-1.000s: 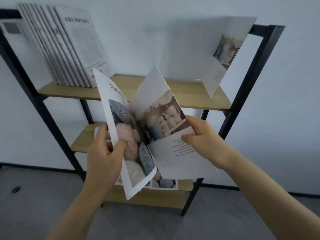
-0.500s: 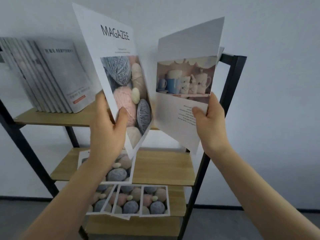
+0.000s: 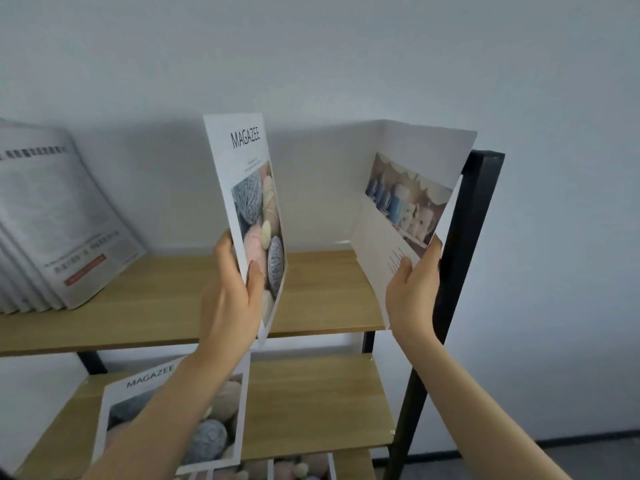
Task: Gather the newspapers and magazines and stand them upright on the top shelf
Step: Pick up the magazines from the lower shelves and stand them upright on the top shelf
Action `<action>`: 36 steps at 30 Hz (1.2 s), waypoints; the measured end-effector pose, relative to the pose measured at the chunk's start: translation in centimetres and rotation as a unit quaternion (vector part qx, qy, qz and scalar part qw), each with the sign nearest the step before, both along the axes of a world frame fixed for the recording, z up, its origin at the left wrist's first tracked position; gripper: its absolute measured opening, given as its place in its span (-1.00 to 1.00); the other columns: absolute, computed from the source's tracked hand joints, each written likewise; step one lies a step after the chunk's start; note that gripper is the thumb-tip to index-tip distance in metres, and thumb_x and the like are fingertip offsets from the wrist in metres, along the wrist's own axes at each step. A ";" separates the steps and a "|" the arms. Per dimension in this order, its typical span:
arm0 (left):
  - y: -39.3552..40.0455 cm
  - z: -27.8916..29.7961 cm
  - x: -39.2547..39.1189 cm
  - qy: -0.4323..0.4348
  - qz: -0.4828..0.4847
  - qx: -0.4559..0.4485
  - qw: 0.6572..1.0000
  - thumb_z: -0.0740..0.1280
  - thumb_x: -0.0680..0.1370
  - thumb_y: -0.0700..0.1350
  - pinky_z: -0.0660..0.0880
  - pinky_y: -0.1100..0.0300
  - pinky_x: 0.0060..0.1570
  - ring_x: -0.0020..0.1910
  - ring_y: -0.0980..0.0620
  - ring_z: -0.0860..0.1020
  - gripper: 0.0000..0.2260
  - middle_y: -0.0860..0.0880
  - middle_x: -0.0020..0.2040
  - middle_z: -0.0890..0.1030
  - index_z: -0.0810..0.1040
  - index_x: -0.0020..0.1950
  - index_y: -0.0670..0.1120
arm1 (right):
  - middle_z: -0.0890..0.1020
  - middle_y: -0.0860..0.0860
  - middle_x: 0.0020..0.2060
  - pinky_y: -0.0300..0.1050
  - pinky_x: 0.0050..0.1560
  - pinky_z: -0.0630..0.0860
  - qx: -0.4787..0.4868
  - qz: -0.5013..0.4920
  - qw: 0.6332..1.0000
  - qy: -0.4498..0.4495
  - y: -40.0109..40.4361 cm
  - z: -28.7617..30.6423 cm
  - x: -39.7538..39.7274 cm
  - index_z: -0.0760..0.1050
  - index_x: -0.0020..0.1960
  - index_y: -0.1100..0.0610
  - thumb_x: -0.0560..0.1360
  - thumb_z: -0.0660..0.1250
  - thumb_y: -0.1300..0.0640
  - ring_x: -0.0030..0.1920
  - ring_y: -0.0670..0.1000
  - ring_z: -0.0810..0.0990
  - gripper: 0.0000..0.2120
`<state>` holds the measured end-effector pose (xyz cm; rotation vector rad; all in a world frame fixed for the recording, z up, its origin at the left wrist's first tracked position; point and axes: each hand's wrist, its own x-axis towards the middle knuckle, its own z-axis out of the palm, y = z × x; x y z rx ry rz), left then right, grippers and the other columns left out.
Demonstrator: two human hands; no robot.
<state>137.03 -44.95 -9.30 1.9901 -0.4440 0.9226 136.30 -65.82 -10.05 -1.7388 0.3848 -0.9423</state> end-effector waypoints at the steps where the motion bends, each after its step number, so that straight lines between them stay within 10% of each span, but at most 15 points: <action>1: -0.2 -0.3 0.9 0.003 -0.002 0.001 1.000 0.19 0.62 -0.20 0.53 -0.21 -0.27 -0.20 -0.25 0.57 -0.60 0.00 -0.02 0.43 0.08 0.34 0.10 | 0.38 -0.01 0.32 0.21 0.19 0.52 0.006 -0.001 1.000 0.003 0.0 -0.2 0.9 0.09 0.41 -0.14 0.61 0.12 0.27 0.34 0.04 0.39 -0.51; 8: -1.7 -2.1 5.9 0.033 -0.038 0.022 0.999 0.07 0.61 0.04 0.53 -0.16 -0.36 -0.27 -0.23 0.59 -0.64 -0.05 -0.02 0.54 0.04 0.37 0.13 | 0.34 -0.03 0.35 0.01 0.16 0.51 0.074 0.013 0.996 -0.045 -0.2 0.0 5.0 -0.05 0.44 -0.26 0.58 0.18 0.33 0.29 -0.02 0.42 -0.31; 11: -2.7 -2.4 8.1 0.106 -0.031 0.077 0.991 0.04 0.64 0.03 0.45 -0.05 -0.54 -0.50 -0.12 0.50 -0.65 -0.14 -0.36 0.54 0.11 0.43 0.09 | 0.41 0.00 0.21 -0.07 0.08 0.58 0.113 0.012 0.993 -0.037 -1.1 0.3 6.3 0.07 0.45 -0.12 0.57 0.23 0.31 0.20 -0.02 0.49 -0.39; 19: -6.9 -1.7 10.5 0.174 -0.075 0.196 0.962 -0.01 0.66 0.00 0.44 -0.04 -0.47 -0.53 -0.07 0.47 -0.48 -0.06 -0.48 0.44 -0.20 0.54 0.22 | 0.50 0.04 0.19 -0.22 -0.03 0.53 0.064 0.044 0.997 0.013 -2.0 0.4 7.3 0.30 0.29 0.11 0.58 0.23 0.21 0.19 0.06 0.50 -0.70; 26: -11.2 -1.6 10.9 0.150 -0.177 0.207 0.950 0.05 0.66 0.01 0.54 -0.07 -0.10 -0.12 -0.17 0.62 -0.42 -0.19 0.04 0.65 -0.25 0.53 0.25 | 0.42 -0.04 0.33 -0.02 0.26 0.44 0.076 0.101 0.991 -0.034 -2.9 3.7 5.7 0.20 0.44 -0.03 0.64 0.05 -0.06 0.26 -0.06 0.44 -0.61; 30: -13.3 -1.7 11.1 0.151 -0.292 0.212 0.920 0.12 0.64 0.08 0.39 0.04 0.28 0.36 -0.08 0.43 -0.39 0.00 0.51 0.30 -0.20 0.56 0.18 | 0.49 -0.12 0.18 -0.10 0.23 0.44 0.061 0.117 0.989 -0.066 -3.0 5.1 5.1 0.28 0.38 -0.02 0.65 -0.05 -0.11 0.19 -0.19 0.47 -0.63; 36: -14.1 -1.9 12.1 0.188 -0.382 0.201 0.882 0.40 0.49 0.10 0.26 0.00 0.44 0.50 0.09 0.20 -0.11 0.16 0.56 0.12 -0.21 0.55 0.21 | 0.49 -0.04 0.22 0.04 0.22 0.50 0.032 0.112 0.992 -0.048 -3.1 5.8 5.0 0.29 0.38 -0.03 0.65 -0.05 -0.09 0.24 -0.05 0.48 -0.64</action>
